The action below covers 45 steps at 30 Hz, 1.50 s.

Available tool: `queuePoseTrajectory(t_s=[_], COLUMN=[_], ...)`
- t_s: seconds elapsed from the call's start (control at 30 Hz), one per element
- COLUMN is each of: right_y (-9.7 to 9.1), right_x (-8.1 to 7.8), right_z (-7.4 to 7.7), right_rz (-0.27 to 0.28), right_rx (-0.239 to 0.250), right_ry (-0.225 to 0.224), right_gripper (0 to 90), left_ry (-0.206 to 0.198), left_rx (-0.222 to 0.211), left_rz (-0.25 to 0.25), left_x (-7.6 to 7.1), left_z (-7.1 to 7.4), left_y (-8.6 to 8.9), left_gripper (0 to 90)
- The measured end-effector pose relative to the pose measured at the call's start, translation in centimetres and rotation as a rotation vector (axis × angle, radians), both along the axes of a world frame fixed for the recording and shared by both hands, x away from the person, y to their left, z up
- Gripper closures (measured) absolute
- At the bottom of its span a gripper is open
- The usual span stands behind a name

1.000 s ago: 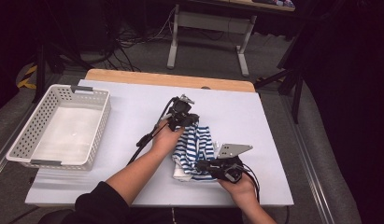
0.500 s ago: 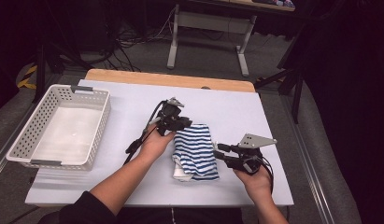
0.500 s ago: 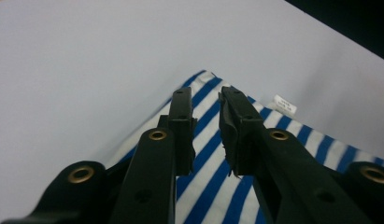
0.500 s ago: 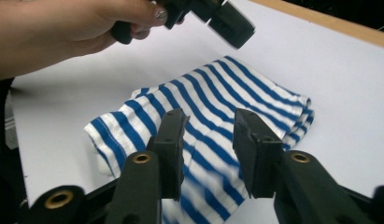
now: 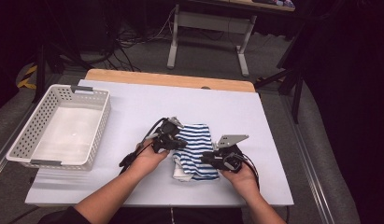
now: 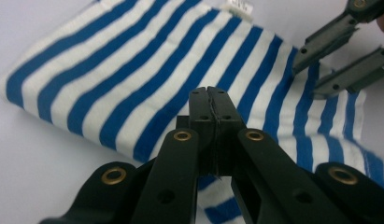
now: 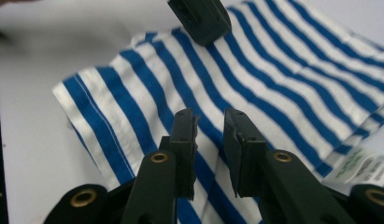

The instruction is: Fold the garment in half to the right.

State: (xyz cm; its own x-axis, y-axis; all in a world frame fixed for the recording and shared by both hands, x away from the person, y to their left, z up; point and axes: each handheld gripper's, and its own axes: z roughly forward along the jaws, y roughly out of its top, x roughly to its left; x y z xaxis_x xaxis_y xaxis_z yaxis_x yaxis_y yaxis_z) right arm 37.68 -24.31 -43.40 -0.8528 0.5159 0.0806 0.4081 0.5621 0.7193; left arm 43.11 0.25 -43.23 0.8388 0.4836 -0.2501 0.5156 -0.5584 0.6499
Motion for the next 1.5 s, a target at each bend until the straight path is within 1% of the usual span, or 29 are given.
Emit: queuePoseTrajectory(t_s=[0.07,0.17,0.2,0.3,0.4,0.43,0.5,0.53,0.63,0.67,0.73,0.77,0.8,0.87,0.93,0.97,1.07,1.1,1.2,1.3,1.4,1.47,1.5], right_y=[0.1,0.2,0.1,-0.2,-0.3,-0.4,-0.3,-0.3,-0.2,-0.2,-0.2,-0.1,-0.1,0.0,0.0,0.0,-0.1,-0.1,-0.1,-0.1,-0.2,-0.3,-0.4], right_x=[-0.1,-0.5,-0.7,-0.8,-0.9,-1.0,-1.0,-1.1,-1.1,-1.2,-1.2,-1.2,-1.2,-1.3,-1.3,-1.3,-1.3,-1.3,-1.3,-1.3,-1.2,-1.2,-1.1], right_z=[-0.6,-1.4,-1.5,-1.6,-1.7,-1.7,-1.7,-1.7,-1.5,-1.5,-1.3,-1.1,-1.0,-0.8,-0.7,-0.7,-0.6,-0.6,-0.6,-0.5,-0.4,-0.2,-0.2], right_rz=[0.008,0.020,0.021,0.015,0.010,0.009,0.007,0.005,0.006,0.005,-0.001,-0.001,0.000,-0.001,-0.005,-0.008,-0.016,-0.017,-0.016,-0.017,-0.027,-0.039,-0.044], right_rx=[-0.029,-0.084,-0.081,-0.078,-0.075,-0.077,-0.079,-0.081,-0.085,-0.084,-0.075,-0.067,-0.060,-0.055,-0.054,-0.054,-0.045,-0.044,-0.042,-0.040,-0.033,-0.018,-0.012], right_ry=[0.022,0.025,0.020,0.039,0.047,0.046,0.042,0.041,0.028,0.023,0.014,0.004,-0.007,-0.024,-0.041,-0.043,-0.045,-0.045,-0.054,-0.063,-0.075,-0.087,-0.093], right_gripper=[73.8,73.8,73.8,73.9,73.9,73.9,73.9,73.8,72.1,72.1,71.2,70.7,69.8,67.7,66.0,64.4,63.3,63.2,61.9,59.0,53.8,49.9,47.8], left_ry=[0.002,0.009,0.009,-0.003,-0.013,-0.005,-0.004,-0.015,-0.075,-0.094,-0.106,-0.102,-0.090,-0.067,-0.056,-0.049,-0.042,-0.037,-0.035,-0.014,0.001,0.006,0.013], left_rx=[-0.004,0.011,0.022,0.050,0.076,0.076,0.064,0.054,0.032,0.028,0.031,0.027,0.021,0.004,0.013,0.021,0.050,0.054,0.088,0.112,0.120,0.120,0.113], left_rz=[-0.004,-0.005,-0.007,-0.008,-0.012,-0.011,-0.005,0.002,0.026,0.045,0.093,0.119,0.145,0.181,0.197,0.202,0.221,0.222,0.224,0.225,0.222,0.221,0.216], left_x=[-0.2,-0.5,-0.6,-0.8,-0.9,-0.9,-0.8,-0.9,-1.4,-1.4,-1.2,-0.8,-0.5,0.2,0.9,1.2,1.8,2.0,2.2,2.4,2.4,2.5,2.5], left_z=[-0.1,-0.4,-0.5,-0.8,-1.0,-1.1,-1.1,-0.8,0.1,0.4,0.6,0.5,0.5,0.2,-0.2,-0.3,-0.8,-0.9,-1.3,-1.6,-1.8,-2.0,-2.0], left_y=[0.2,0.3,0.2,0.0,-0.2,-0.2,-0.1,0.0,0.4,0.7,1.2,1.4,1.7,2.0,2.0,2.0,1.8,1.7,1.5,1.4,1.3,1.2,1.2], left_gripper=[89.5,89.4,89.4,89.4,89.6,89.5,89.5,89.4,85.8,83.4,76.3,72.4,68.0,59.7,54.2,52.8,51.5,51.4,51.4,51.4,55.1,57.3,59.0])
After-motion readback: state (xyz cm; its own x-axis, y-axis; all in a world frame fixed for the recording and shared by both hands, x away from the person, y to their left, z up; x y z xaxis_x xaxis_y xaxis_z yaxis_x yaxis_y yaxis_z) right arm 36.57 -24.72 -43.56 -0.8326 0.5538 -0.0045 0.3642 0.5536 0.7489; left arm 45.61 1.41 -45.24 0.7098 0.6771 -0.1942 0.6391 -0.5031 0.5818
